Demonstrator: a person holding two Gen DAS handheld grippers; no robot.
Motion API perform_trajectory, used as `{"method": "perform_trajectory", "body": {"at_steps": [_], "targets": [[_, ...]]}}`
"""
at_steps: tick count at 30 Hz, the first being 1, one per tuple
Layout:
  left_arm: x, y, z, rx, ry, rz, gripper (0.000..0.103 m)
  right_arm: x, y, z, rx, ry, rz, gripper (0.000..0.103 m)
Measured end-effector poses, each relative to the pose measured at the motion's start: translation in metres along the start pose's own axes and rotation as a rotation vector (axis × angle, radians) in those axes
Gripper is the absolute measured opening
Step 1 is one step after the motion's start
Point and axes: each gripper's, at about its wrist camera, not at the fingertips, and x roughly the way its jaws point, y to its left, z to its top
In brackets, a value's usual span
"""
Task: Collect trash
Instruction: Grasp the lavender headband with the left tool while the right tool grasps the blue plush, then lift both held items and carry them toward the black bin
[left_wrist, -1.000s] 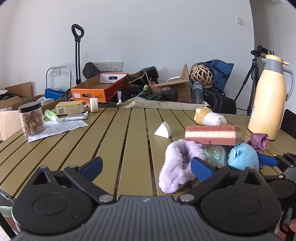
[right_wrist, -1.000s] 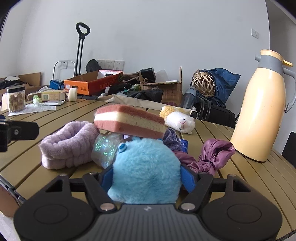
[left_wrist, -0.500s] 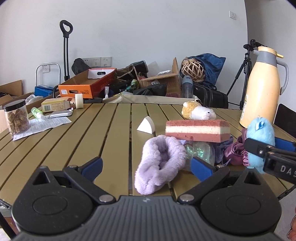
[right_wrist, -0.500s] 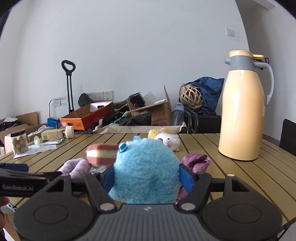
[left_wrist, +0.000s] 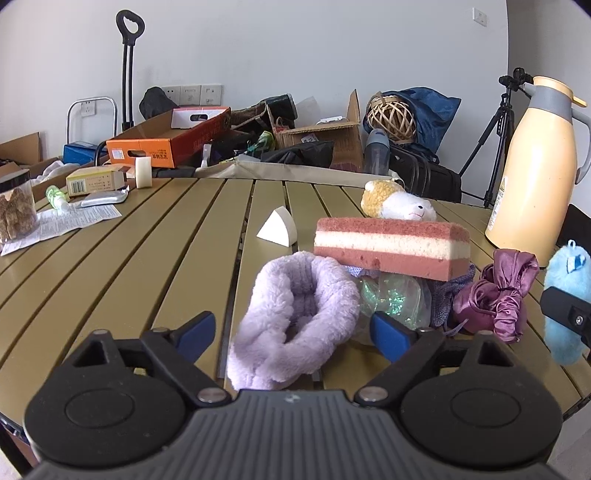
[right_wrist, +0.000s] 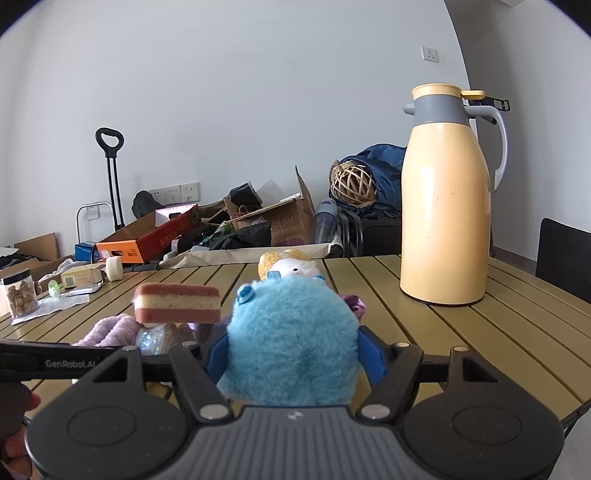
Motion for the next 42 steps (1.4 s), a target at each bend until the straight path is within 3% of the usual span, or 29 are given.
{"method": "perform_trajectory", "body": {"at_steps": [4,9,12,26,42], "targets": [[0.003,0.004,0.000,-0.018,0.011,-0.022,0.076,-0.001,-0.001,0.001,0.006,-0.002,0.002,0.069],[0.003,0.011,0.000,-0.041,0.017,-0.074,0.042,-0.002,-0.001,0.001,0.013,-0.005,0.010,0.069],[0.001,0.012,0.001,-0.035,0.008,-0.082,0.035,-0.003,-0.001,0.000,0.017,-0.006,0.013,0.069],[-0.026,0.024,0.006,-0.042,-0.047,-0.045,0.033,-0.010,0.007,0.001,0.008,-0.020,0.039,0.069],[-0.092,0.032,0.008,-0.062,-0.125,0.009,0.033,-0.060,0.018,0.002,0.007,-0.050,0.088,0.069]]}}
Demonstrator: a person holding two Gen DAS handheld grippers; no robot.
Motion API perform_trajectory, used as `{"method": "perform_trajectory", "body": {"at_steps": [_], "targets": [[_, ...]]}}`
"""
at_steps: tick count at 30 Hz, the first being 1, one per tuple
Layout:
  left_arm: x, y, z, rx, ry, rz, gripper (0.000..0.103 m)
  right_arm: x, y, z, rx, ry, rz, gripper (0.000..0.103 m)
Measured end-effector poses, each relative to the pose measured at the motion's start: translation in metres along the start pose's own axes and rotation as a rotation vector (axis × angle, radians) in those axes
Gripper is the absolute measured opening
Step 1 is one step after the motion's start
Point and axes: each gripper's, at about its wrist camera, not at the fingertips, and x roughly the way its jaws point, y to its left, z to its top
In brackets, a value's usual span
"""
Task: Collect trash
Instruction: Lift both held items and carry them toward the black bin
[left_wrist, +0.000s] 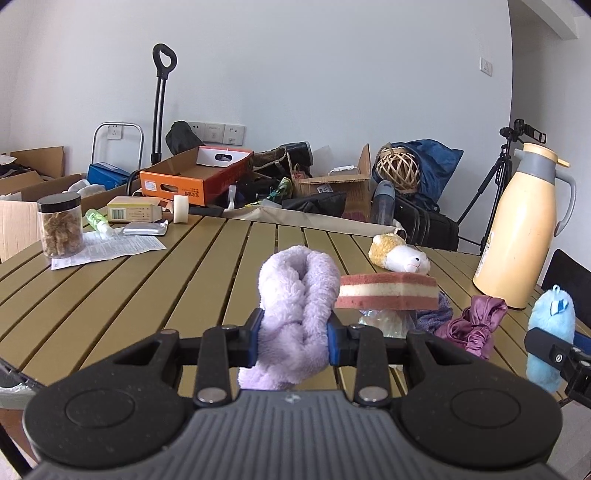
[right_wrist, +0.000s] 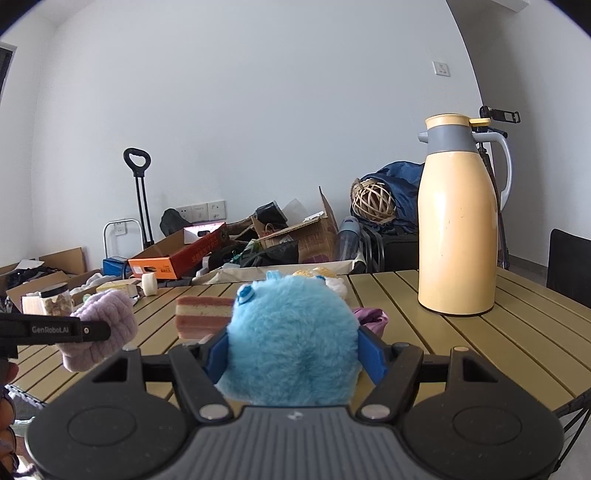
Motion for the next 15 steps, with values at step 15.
{"method": "perform_trajectory", "body": {"at_steps": [15], "targets": [[-0.083,-0.011,-0.015,0.040,-0.010,-0.023,0.033,-0.068,0.015,-0.008,-0.006,0.018,0.049,0.069]]}}
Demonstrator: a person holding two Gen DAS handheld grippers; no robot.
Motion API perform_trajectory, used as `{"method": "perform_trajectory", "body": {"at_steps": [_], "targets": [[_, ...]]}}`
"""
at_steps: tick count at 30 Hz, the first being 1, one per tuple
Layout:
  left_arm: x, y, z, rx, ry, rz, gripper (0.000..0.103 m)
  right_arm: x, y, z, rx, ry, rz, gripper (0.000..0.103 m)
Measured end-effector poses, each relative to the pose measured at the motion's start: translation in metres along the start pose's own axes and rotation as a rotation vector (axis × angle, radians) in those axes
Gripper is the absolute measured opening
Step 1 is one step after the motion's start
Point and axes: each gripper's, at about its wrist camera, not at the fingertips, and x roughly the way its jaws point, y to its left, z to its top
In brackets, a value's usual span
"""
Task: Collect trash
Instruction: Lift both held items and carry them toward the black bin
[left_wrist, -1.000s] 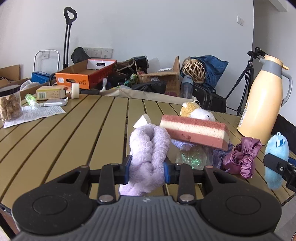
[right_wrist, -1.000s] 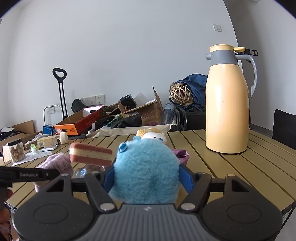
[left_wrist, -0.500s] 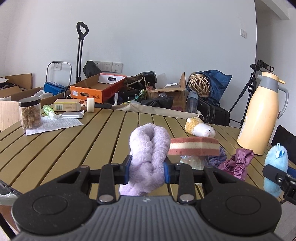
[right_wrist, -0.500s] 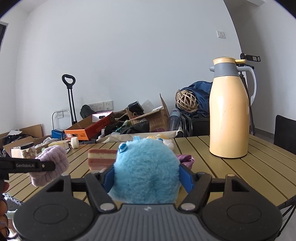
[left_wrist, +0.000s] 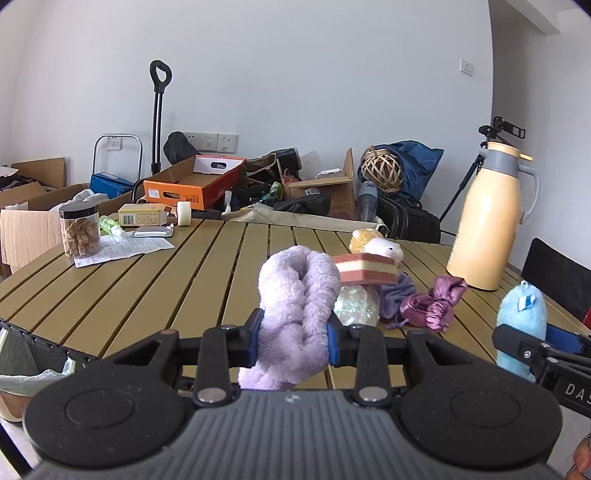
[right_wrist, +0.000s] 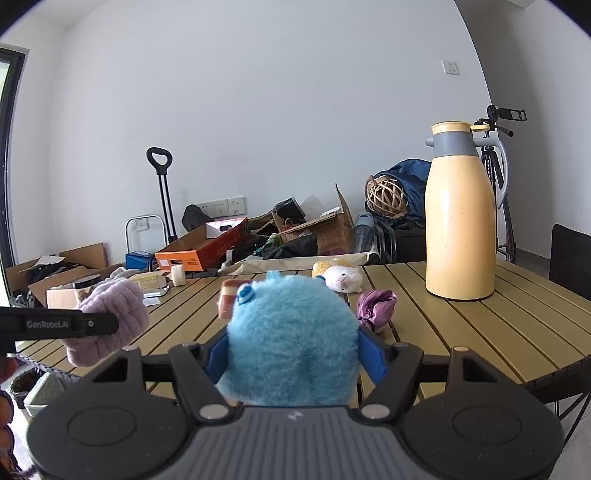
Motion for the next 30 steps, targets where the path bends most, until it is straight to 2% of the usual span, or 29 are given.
{"method": "perform_trajectory", "body": {"at_steps": [11,20,30], "targets": [[-0.056,-0.017,-0.027,0.060,0.006,-0.060,0.033,-0.045,0.008,-0.011,-0.024,0.050,0.018,0.069],[-0.074,-0.019,-0.062,0.108,0.076,-0.080,0.033,-0.060,0.016,-0.037,-0.026,0.143,0.030,0.069],[-0.071,-0.017,-0.104,0.132,0.189,-0.087,0.033,-0.061,0.018,-0.067,-0.019,0.245,0.036,0.069]]}}
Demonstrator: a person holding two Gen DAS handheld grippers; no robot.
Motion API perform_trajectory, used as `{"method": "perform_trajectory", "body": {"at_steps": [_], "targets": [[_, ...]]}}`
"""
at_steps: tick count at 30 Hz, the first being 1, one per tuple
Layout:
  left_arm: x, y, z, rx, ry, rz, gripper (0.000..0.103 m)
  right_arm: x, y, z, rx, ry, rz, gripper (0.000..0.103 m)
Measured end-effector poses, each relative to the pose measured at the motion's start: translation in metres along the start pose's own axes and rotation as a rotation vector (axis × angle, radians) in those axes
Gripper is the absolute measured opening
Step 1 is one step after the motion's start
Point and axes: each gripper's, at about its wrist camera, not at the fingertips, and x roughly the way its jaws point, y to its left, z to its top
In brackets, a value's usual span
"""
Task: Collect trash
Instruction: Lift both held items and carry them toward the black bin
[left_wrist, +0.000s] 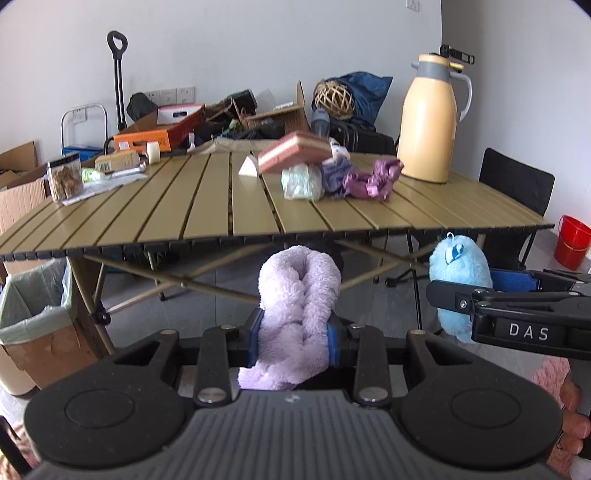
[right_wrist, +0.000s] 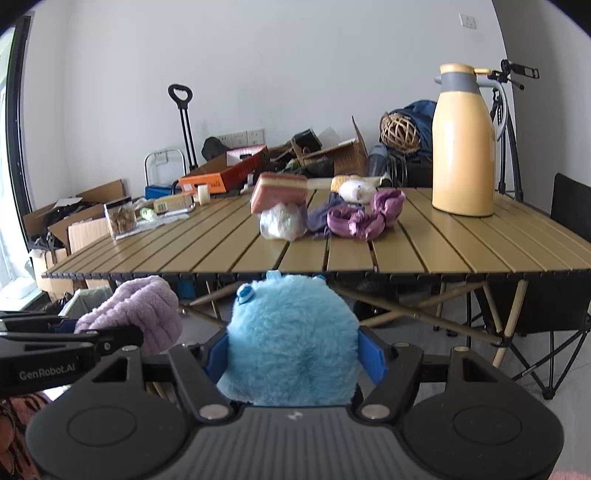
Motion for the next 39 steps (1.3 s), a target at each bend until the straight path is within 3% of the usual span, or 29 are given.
{"method": "perform_trajectory", "body": {"at_steps": [10,39], "targets": [[0.024,-0.001,-0.028,-0.022,0.122,-0.002,0.033,0.023,-0.001,-0.032,0.020,0.162,0.000,0.069],[0.099,0.014,-0.073,-0.058,0.418,0.047,0.033,0.093,-0.010,-0.092,0.077,0.524,-0.045,0.069]]}}
